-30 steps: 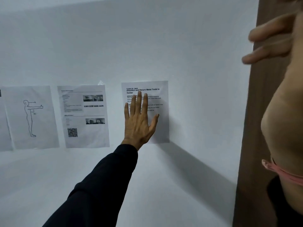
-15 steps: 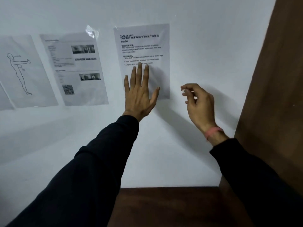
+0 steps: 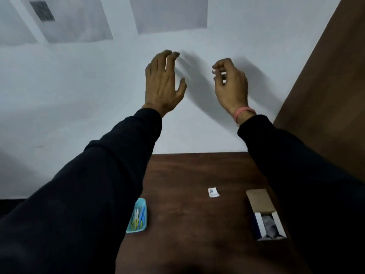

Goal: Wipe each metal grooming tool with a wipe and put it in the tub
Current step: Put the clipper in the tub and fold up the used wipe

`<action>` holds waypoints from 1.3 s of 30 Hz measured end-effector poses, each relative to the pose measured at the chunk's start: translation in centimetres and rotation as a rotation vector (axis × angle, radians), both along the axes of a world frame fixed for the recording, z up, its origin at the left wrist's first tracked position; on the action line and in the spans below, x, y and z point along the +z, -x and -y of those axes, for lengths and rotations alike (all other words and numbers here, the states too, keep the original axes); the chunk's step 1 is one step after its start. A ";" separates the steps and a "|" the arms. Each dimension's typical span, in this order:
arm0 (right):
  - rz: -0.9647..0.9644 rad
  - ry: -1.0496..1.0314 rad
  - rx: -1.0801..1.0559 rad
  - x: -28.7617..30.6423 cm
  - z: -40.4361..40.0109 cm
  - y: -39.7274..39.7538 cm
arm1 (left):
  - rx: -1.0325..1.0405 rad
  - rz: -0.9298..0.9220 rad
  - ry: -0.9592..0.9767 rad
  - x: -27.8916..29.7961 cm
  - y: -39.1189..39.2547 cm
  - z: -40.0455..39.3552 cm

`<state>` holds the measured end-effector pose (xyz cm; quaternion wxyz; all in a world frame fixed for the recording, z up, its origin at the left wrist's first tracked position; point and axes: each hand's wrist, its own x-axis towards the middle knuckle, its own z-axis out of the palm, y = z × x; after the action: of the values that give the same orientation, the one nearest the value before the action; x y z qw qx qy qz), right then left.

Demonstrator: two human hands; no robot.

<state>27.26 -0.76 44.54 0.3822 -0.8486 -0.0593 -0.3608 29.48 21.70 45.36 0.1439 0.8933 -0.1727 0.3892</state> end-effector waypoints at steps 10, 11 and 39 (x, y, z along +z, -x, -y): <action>-0.208 -0.006 -0.018 -11.2 1.2 2.3 | -0.020 -0.280 -0.051 -11.1 2.3 1.3; -0.222 -0.012 -0.011 -11.7 1.3 2.6 | -0.025 -0.297 -0.046 -11.5 2.5 1.5; -0.672 -0.045 0.019 -28.6 2.9 7.4 | -0.109 -0.865 -0.112 -27.6 8.1 5.2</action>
<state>19.84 -3.66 15.90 0.4023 -0.9110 0.0699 -0.0585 21.41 16.48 17.80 0.1746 0.9700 -0.1644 -0.0386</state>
